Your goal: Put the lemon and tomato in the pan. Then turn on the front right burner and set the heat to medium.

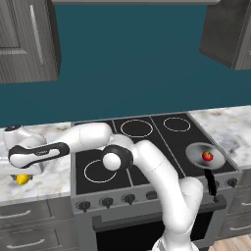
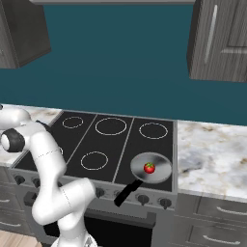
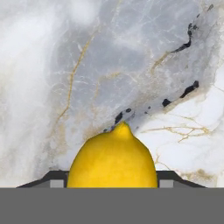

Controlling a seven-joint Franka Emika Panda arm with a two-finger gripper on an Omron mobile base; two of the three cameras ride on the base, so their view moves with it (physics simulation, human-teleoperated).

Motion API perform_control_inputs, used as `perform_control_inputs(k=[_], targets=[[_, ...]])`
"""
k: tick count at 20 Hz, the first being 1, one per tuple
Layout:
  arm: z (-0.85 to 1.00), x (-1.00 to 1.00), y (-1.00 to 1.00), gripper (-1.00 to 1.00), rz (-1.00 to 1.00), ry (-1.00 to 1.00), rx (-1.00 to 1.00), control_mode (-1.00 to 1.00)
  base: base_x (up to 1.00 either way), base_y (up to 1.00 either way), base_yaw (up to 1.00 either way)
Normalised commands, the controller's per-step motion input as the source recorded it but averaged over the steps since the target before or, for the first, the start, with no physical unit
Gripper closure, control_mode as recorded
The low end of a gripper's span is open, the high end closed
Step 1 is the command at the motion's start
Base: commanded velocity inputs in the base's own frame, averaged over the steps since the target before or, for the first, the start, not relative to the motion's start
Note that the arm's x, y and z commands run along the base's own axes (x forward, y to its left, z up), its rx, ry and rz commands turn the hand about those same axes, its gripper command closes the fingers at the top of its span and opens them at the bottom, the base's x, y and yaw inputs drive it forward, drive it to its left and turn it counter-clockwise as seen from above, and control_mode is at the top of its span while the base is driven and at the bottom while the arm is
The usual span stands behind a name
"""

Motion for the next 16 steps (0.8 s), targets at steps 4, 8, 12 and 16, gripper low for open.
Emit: perform_control_inputs(k=[4, 8, 12, 16], targets=[[0.13, -0.06, -0.17, 1.00, 0.07, -0.05, 0.01, -1.00, 0.00, 0.00, 0.00], [0.61, -0.44, -0.54, 1.00, 0.19, -0.16, 0.03, -1.00, 0.00, 0.00, 0.00], [0.60, -0.40, -0.72, 1.00, 0.19, -0.09, 0.04, -1.00, 0.00, 0.00, 0.00], [0.39, -0.21, -0.94, 1.00, 0.14, -0.01, 0.03, -1.00, 0.00, 0.00, 0.00]])
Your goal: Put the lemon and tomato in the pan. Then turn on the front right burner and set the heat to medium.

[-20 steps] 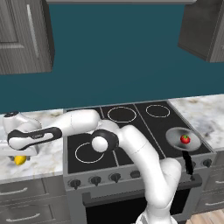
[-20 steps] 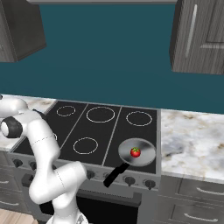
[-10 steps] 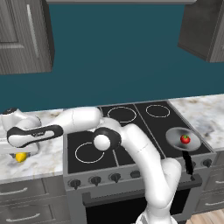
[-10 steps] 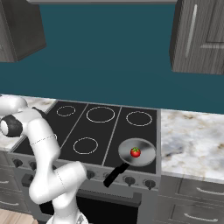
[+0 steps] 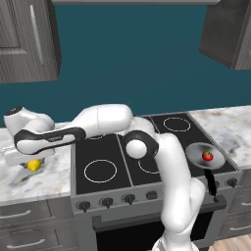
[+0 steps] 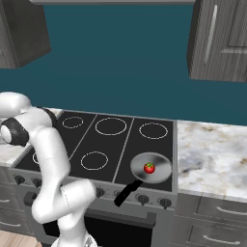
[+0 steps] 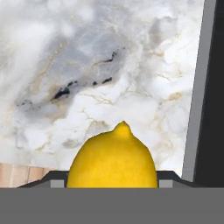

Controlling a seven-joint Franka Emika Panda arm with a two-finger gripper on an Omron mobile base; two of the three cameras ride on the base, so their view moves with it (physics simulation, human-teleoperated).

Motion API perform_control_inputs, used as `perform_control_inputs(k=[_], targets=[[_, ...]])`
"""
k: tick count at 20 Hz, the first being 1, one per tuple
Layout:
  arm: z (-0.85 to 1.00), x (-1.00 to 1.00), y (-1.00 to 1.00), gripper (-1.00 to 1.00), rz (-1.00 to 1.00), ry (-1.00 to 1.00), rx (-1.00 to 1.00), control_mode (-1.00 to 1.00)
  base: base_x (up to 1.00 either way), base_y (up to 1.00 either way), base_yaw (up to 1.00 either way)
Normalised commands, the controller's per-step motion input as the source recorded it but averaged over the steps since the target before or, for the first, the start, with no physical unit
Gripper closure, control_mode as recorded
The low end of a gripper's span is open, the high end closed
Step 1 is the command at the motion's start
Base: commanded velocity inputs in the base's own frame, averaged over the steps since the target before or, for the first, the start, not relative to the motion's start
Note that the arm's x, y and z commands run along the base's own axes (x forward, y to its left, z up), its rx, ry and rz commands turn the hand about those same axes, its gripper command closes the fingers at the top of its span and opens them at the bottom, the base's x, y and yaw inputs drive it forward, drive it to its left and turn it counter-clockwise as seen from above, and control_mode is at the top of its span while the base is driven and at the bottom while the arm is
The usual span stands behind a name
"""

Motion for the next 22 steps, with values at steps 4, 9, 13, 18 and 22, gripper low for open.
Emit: perform_control_inputs(k=[4, 9, 13, 18, 22], targets=[[0.34, -0.01, -1.00, 1.00, 0.07, 0.00, 0.03, -1.00, 0.00, 0.00, 0.00], [0.31, -0.02, -1.00, 1.00, 0.03, 0.00, 0.06, -1.00, 0.00, 0.00, 0.00], [0.26, 0.00, -1.00, 1.00, 0.00, 0.01, 0.04, -1.00, 0.00, 0.00, 0.00], [0.18, 0.00, -1.00, 1.00, 0.00, 0.05, 0.01, -1.00, 0.00, 0.00, 0.00], [0.22, 0.00, -1.00, 1.00, 0.00, 0.07, 0.00, -1.00, 0.00, 0.00, 0.00]])
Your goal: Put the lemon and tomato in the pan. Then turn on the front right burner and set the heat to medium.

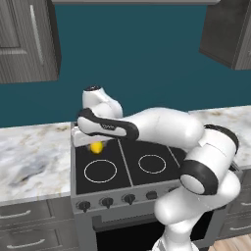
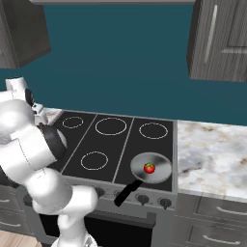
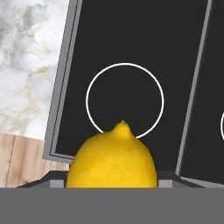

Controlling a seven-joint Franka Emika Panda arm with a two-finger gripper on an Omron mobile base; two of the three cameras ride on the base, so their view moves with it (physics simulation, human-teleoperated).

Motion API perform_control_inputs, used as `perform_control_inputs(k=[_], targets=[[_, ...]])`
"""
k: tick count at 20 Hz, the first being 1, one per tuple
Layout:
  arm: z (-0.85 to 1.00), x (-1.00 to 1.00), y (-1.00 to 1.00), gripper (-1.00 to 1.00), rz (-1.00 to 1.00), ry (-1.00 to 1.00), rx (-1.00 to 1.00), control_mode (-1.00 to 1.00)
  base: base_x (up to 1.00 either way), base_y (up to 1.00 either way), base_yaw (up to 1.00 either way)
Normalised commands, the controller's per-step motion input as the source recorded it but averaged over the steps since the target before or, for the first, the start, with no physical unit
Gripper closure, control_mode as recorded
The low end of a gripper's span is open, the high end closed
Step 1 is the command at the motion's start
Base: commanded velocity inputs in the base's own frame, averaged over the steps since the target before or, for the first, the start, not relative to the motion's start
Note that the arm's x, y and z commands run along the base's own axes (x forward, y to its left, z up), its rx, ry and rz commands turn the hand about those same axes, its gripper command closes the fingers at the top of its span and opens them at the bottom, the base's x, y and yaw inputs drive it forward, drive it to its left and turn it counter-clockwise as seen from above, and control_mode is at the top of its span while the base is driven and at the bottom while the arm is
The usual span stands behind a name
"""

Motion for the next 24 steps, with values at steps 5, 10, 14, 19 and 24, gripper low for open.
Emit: perform_control_inputs(k=[5, 10, 14, 19, 24], targets=[[0.23, 0.05, -1.00, 1.00, 0.01, 0.09, 0.00, -1.00, 0.00, 0.00, 0.00], [0.03, 0.04, -1.00, 1.00, 0.00, 0.12, 0.00, -1.00, 0.00, 0.00, 0.00], [0.00, 0.00, -1.00, 1.00, 0.00, 0.11, 0.00, -1.00, 0.00, 0.00, 0.00], [0.00, 0.00, -1.00, 1.00, -0.03, 0.13, 0.00, -1.00, 0.00, 0.00, 0.00], [0.00, 0.00, -1.00, 1.00, -0.12, 0.20, 0.00, -1.00, 0.00, 0.00, 0.00]])
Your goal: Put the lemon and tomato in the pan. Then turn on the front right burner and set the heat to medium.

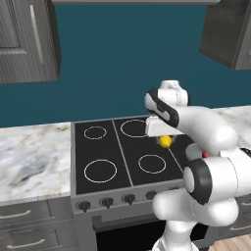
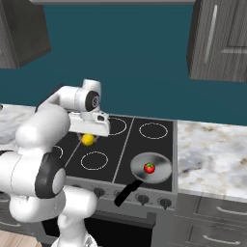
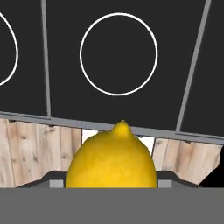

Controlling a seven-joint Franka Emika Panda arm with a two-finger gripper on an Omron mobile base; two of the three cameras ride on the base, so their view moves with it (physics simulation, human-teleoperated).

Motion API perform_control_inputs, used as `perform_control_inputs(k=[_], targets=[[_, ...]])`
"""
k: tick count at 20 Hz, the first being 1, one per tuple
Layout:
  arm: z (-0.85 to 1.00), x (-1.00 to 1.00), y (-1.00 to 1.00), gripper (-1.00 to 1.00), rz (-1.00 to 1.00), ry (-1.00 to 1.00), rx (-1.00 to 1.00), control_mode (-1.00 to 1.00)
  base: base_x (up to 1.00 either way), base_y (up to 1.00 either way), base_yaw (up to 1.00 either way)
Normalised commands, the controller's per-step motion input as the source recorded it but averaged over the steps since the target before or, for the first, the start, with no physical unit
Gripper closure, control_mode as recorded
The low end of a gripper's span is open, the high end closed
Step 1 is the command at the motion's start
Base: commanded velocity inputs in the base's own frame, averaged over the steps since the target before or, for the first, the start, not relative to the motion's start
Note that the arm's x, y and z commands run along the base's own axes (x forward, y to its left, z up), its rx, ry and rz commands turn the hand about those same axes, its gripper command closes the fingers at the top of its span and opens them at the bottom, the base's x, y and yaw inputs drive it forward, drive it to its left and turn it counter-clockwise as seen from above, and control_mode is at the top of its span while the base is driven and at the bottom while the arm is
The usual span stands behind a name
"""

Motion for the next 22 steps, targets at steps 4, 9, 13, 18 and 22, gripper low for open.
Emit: perform_control_inputs(k=[4, 9, 13, 18, 22], targets=[[0.00, 0.03, -1.00, 1.00, -0.17, 0.23, 0.00, -1.00, 0.00, 0.00, 0.00], [0.00, 0.05, -1.00, 1.00, -0.17, 0.19, 0.00, -1.00, 0.00, 0.00, 0.00], [0.00, 0.08, -0.93, 1.00, -0.13, 0.16, 0.00, -1.00, 0.00, 0.00, 0.00], [-0.09, 0.12, -0.62, 1.00, -0.05, 0.06, 0.00, -1.00, 0.00, 0.00, 0.00], [-0.46, 0.38, -0.38, 1.00, 0.00, -0.01, 0.00, -1.00, 0.00, 0.00, 0.00]])
